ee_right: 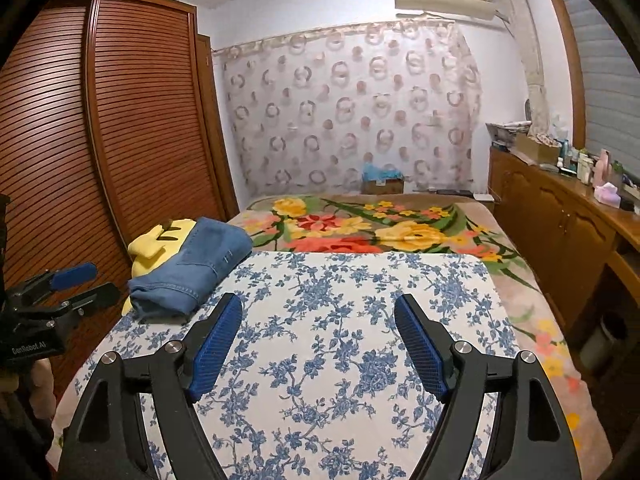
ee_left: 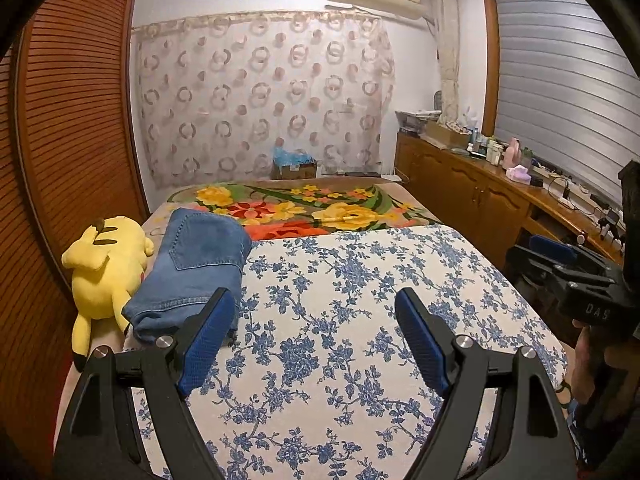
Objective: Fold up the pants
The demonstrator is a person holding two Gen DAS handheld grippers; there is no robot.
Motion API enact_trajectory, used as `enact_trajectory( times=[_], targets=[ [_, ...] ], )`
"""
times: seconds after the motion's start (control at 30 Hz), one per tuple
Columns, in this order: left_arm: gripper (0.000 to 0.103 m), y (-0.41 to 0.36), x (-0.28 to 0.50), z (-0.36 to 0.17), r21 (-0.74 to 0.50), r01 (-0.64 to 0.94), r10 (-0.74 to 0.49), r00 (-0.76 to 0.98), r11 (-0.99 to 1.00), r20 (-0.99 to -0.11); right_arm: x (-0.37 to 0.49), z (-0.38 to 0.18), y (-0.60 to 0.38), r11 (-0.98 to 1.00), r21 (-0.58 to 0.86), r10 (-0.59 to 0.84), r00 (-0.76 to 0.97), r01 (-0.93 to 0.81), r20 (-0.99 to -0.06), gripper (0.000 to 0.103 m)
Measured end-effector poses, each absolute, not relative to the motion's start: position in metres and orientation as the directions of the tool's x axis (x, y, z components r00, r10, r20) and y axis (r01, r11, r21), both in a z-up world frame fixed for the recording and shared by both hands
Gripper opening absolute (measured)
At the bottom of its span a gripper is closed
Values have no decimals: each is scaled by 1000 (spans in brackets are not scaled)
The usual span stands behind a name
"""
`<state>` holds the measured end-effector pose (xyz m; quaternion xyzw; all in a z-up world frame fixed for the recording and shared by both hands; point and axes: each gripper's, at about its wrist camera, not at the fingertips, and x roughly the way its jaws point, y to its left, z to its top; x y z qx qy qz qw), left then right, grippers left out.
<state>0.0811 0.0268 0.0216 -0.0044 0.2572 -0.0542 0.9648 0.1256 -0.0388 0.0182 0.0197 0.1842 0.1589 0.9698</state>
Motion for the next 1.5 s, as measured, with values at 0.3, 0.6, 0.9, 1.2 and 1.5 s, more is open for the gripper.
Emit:
enact_trajectory(
  times=[0.3,0.6,0.9,1.2,1.5],
  targets=[
    [83,28,81,22,-35,100,-104,862,994,-496,129,21,-47,950,92,312,884,-299,-349,80],
    [83,28,81,22,-35,98,-102,864,995,-493,127,22,-51,949,95,315,883,-301,-348,80],
    [83,31,80,25,-34,95,-100,866,995,-489,127,22,-52,950,97,312,883,-297,-352,80],
    [83,32,80,24,-34,97,-101,867,995,-489,125,22,-54,951,99,310,883,-294,-352,80],
    [83,31,79,24,-35,96,-101,867,995,-488,125,22,-53,951,98,309,884,-293,-351,80]
  ],
)
